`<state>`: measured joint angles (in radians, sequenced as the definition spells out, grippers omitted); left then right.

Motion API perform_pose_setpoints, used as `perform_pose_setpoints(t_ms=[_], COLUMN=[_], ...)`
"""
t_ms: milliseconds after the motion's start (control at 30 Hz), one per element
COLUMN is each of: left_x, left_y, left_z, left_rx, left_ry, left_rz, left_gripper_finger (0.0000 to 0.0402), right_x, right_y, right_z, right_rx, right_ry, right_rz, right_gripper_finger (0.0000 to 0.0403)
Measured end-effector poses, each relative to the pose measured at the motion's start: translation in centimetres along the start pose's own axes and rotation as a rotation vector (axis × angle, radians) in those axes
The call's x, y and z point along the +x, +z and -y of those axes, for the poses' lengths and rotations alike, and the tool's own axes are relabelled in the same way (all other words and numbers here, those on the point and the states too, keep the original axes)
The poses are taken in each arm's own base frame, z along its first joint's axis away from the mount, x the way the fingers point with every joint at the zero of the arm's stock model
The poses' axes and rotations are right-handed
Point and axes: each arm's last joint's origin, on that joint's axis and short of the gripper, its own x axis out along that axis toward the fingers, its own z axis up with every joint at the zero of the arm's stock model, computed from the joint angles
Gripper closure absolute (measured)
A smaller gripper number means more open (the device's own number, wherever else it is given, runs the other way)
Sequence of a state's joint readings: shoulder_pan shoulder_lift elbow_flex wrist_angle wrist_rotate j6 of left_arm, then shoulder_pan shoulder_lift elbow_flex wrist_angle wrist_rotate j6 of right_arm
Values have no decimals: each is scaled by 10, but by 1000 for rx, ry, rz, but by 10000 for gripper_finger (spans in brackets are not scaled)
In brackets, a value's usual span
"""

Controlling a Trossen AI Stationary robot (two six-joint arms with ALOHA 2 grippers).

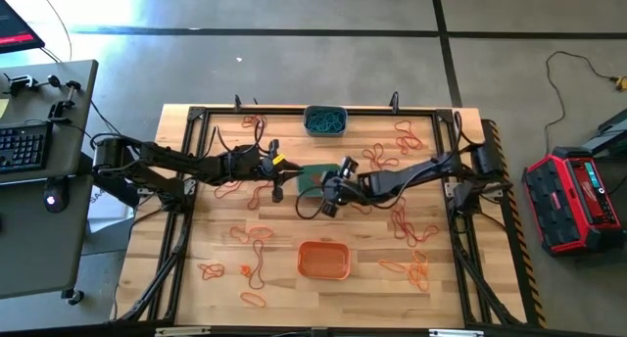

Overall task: Sort rubber bands into baskets
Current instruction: Put the orange rubber band into the green bin

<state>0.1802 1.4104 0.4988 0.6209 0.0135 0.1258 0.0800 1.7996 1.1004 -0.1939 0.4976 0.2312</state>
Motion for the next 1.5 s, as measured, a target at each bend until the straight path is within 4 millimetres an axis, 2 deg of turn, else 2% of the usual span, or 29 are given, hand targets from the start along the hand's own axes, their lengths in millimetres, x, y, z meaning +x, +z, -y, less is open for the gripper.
perform_pose_setpoints(t_ms=[33, 100, 267, 433, 567, 767, 933, 1100, 1300, 1500], left_x=[0, 0, 0, 0, 0, 0, 0, 0, 0, 0], left_y=[0, 1, 1, 1, 1, 0, 0, 0, -4, -7], left_z=[0, -1, -1, -1, -1, -1, 0, 0, 1, 2], left_rx=[1, 1, 1, 18, 24, 23, 7, -2, -4, -14], left_ry=[1, 4, 5, 5, 5, 3, -8, -10, -36, -72], left_rz=[4, 9, 9, 9, 12, 5, 5, -3, -32, -63], left_gripper_finger=[367, 367, 367, 367, 367, 367, 367, 367, 367, 367], right_x=[-2, -6, -19, -37, -60, -107, -141, -163, -180, -187], right_y=[-3, -9, -18, -30, -41, -61, -88, -112, -131, -143], right_z=[-3, -11, -33, -50, -61, -78, -91, -98, -96, -93], right_rx=[-8, -21, -22, -30, -1, 84, 283, 527, 742, 793], right_ry=[3, 33, 175, 210, 223, 240, 188, 83, -85, -220], right_rz=[-18, -54, -101, -164, -222, -294, -411, -521, -652, -823], right_gripper_finger=[378, 394, 399, 401, 402, 402, 398, 379, 330, 302])
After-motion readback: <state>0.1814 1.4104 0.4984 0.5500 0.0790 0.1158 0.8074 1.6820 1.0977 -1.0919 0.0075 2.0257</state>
